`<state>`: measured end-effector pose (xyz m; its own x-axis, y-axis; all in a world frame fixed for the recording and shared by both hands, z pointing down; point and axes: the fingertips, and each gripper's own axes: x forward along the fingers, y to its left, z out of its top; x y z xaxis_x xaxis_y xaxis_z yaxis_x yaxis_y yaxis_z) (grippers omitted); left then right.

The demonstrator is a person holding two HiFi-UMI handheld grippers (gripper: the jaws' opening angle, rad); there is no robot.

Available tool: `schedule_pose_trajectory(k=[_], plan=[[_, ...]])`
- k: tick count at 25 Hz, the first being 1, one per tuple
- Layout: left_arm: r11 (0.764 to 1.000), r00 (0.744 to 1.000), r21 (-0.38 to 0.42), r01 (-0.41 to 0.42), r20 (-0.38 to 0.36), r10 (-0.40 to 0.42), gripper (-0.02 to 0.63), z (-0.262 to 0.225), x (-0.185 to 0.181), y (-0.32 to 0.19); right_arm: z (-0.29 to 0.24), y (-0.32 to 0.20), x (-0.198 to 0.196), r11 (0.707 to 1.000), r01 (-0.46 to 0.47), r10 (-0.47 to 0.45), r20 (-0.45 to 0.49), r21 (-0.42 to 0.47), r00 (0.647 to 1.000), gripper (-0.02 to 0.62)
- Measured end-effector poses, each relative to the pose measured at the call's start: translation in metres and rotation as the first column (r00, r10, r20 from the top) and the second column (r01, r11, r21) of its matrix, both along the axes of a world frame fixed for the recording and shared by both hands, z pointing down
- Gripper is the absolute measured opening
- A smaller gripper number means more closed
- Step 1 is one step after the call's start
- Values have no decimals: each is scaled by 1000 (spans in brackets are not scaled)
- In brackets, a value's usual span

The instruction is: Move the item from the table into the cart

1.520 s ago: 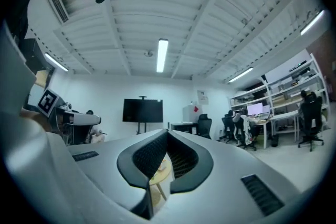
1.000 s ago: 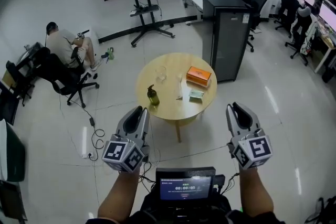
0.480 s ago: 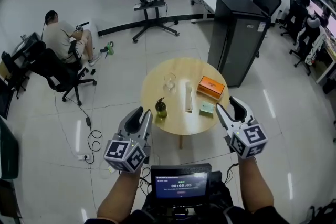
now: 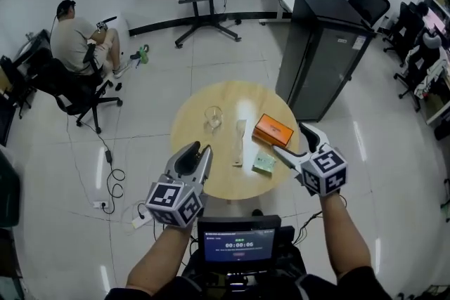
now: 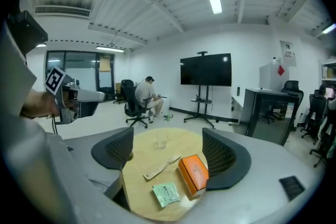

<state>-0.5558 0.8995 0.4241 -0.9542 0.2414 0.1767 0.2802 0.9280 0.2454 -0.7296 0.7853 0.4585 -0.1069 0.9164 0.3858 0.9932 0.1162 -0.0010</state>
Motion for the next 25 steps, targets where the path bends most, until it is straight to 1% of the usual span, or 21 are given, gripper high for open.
schedule_pose_trajectory(k=[1, 3, 5, 7, 9, 12, 15, 16, 17, 20, 22, 25], plan=[[1000, 1000, 7, 6, -13, -6, 124, 4, -28, -3, 7, 3, -26, 999, 23, -22, -13, 27, 1000, 419], [1000, 1000, 24, 12, -28, -11, 124, 14, -85, -10, 21, 9, -78, 996, 65, -63, -31, 68, 998, 422], [999, 999, 31, 17, -28, -16, 124, 24, -136, -13, 37, 19, -122, 989, 106, -102, -46, 106, 994, 422], [999, 999, 32, 26, -36, -24, 123, 34, -176, -10, 64, 32, -156, 972, 156, -147, -64, 175, 987, 422], [998, 997, 47, 43, -60, -40, 124, 47, -208, 0, 94, 47, -183, 948, 199, -182, -90, 248, 979, 462], [996, 994, 58, 62, -97, -56, 123, 72, -240, 22, 130, 70, -212, 921, 228, -196, -130, 315, 972, 462], [993, 993, 102, 64, -109, -53, 123, 101, -267, 46, 167, 100, -231, 890, 236, -193, -147, 389, 970, 462], [991, 991, 121, 65, -121, -50, 123, 115, -274, 53, 182, 109, -234, 876, 244, -191, -167, 415, 967, 501], [988, 989, 142, 69, -139, -49, 123, 128, -280, 58, 195, 117, -237, 863, 257, -192, -189, 435, 963, 511], [977, 978, 193, 92, -203, -51, 115, 162, -297, 73, 232, 142, -242, 823, 310, -221, -234, 475, 947, 511], [973, 969, 208, 104, -240, -53, 110, 188, -308, 82, 259, 153, -251, 796, 329, -230, -249, 508, 941, 511], [967, 954, 229, 114, -297, -42, 110, 224, -333, 91, 295, 159, -276, 751, 340, -234, -253, 567, 939, 512]])
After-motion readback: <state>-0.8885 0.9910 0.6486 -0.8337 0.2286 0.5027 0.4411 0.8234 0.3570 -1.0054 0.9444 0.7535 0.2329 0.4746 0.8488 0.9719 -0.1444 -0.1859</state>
